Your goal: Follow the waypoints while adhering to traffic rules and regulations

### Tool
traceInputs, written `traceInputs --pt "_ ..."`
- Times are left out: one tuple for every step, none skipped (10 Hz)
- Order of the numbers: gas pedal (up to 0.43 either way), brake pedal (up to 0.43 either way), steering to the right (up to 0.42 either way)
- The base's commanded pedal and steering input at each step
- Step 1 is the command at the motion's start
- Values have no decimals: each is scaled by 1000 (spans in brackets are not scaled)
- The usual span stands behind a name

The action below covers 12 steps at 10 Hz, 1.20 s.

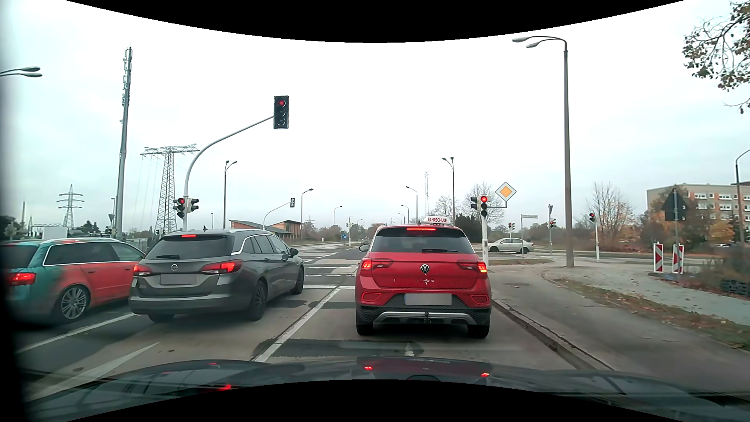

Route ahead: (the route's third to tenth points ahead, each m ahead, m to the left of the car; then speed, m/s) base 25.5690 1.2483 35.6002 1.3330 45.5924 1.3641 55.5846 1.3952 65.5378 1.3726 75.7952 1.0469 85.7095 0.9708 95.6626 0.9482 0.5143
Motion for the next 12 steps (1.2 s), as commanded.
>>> traceInputs --pt "0 55 -6" --pt "0 73 -5" --pt "0 79 -5" --pt "0 91 -6" --pt "0 104 -5" --pt "0 110 -5" --pt "0 122 -5" --pt "0 128 -5" --pt "0 146 -6" --pt "0 152 -6" --pt "0 177 -6" --pt "0 195 -5"
